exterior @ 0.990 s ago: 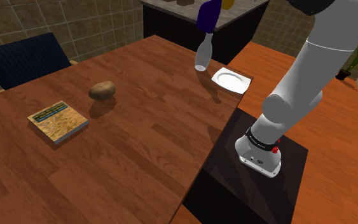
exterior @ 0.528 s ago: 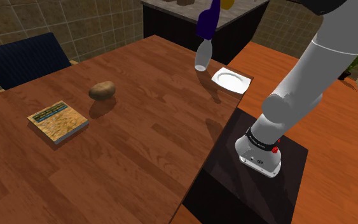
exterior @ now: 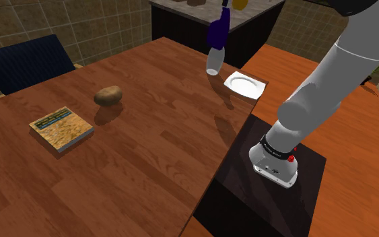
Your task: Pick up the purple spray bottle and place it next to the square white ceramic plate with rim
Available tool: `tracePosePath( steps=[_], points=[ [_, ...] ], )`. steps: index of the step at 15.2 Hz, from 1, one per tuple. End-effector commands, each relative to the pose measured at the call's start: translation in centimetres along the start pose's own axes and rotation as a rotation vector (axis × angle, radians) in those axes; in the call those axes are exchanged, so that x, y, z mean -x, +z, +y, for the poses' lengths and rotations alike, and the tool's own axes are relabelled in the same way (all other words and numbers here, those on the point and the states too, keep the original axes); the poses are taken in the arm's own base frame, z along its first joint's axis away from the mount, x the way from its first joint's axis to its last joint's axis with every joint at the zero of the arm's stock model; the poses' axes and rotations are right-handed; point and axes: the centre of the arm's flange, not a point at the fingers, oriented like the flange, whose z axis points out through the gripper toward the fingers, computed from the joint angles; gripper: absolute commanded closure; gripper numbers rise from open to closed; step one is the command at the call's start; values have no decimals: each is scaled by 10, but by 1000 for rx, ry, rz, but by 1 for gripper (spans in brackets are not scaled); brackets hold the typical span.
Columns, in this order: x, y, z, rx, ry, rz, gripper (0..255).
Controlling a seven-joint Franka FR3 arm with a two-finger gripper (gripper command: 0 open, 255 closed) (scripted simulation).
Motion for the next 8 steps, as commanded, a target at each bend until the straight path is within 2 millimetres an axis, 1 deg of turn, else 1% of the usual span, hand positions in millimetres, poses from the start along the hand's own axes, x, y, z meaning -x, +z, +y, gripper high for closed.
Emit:
tracePosePath(
  steps=[1, 8],
  points=[
    [0, 11, 0, 1, 0, 1, 255],
    [2, 48, 1, 1, 0, 1, 255]
  ],
)
